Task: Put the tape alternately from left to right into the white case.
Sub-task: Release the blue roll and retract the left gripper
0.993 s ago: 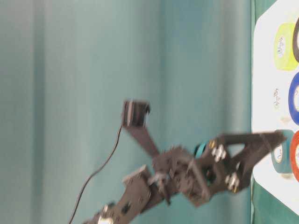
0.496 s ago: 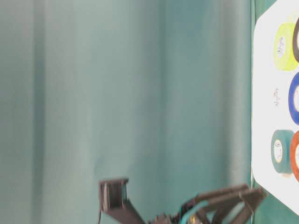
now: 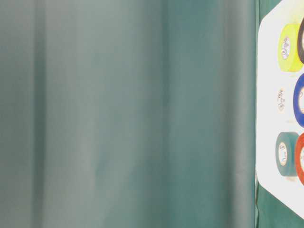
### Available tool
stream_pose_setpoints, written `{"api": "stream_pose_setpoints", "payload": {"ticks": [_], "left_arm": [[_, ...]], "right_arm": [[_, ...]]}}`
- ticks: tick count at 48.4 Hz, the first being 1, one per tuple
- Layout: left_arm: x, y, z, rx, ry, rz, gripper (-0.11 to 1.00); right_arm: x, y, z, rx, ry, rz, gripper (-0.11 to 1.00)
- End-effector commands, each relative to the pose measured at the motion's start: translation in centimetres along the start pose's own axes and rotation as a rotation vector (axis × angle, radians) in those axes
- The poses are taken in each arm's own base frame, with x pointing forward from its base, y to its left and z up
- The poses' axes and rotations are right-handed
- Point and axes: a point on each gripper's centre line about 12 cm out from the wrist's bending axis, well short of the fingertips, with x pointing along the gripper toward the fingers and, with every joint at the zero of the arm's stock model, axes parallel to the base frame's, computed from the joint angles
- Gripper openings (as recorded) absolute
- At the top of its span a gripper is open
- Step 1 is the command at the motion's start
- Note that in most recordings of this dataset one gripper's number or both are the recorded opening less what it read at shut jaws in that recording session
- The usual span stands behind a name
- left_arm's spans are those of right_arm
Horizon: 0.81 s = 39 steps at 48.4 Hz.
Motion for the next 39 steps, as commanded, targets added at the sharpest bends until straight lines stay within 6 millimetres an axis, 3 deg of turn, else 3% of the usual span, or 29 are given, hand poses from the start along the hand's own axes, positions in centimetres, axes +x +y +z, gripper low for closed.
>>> {"api": "stream_pose_setpoints", "payload": {"ticks": [1, 9, 20, 39], "left_arm": [[-1.2, 0.1, 0.2, -0.001, -0.077, 0.006, 0.84], [-2.8, 0.1, -0.3, -0.002, -0.172, 0.009, 0.84], [-3.1, -0.7, -0.7, 0.014, -0.179, -0.023, 0.84], [-3.5, -4.0, -1.2, 0.087, -0.175, -0.159, 0.84]], "right_arm": [[0.0, 0.1, 0.6, -0.004, -0.019, 0.007, 0.61], [0.0, 0.1, 0.5, -0.004, -0.019, 0.007, 0.61], [0.0, 0.2, 0.6, -0.002, -0.024, 0.010, 0.61], [0.0, 0.2, 0.6, -0.005, -0.024, 0.010, 0.61]]}}
